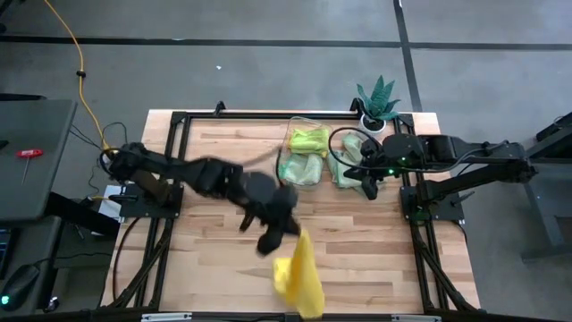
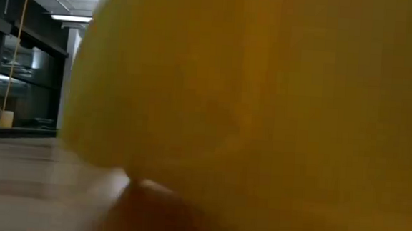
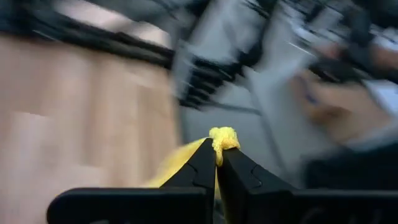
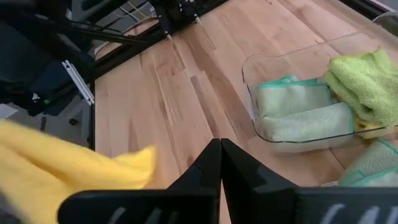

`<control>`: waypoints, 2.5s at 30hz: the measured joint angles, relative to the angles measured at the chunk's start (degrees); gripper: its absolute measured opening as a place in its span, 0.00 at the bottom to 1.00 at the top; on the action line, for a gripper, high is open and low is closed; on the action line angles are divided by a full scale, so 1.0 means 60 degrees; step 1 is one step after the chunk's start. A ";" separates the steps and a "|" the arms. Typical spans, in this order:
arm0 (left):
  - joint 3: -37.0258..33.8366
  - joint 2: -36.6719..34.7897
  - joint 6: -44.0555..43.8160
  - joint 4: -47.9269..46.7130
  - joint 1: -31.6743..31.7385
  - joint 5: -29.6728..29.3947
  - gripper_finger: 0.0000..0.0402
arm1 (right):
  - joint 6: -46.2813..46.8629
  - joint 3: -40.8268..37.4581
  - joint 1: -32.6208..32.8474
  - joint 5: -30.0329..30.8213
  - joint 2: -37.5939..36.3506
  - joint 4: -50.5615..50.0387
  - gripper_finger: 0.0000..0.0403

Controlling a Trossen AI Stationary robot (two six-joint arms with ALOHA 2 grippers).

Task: Fold microfiber towels
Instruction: Fold the yellow towel

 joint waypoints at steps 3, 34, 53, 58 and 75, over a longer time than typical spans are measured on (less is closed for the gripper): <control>0.0112 -0.0165 0.0387 -0.0869 0.0609 -0.1189 0.00 | 0.0008 0.0000 0.0000 0.0000 0.0101 0.0002 0.00; -0.4351 -0.0190 0.0959 -0.4477 0.0485 -0.3360 0.08 | -0.0038 0.0000 0.3080 -0.1058 0.5366 -0.0021 0.30; -0.3646 -0.0241 0.2581 -0.7246 0.0361 -0.3338 0.37 | -0.2367 -0.0004 0.3548 0.0518 0.8229 0.1257 0.25; -0.3589 -0.0635 0.2380 -0.7089 0.0203 -0.3040 0.36 | -0.2259 0.0004 0.3548 0.0687 0.8116 0.1191 0.04; -0.5084 -0.0502 0.2116 0.1164 -0.1002 -0.3908 0.35 | -0.1506 0.0029 0.4010 0.1125 0.5840 0.1653 0.00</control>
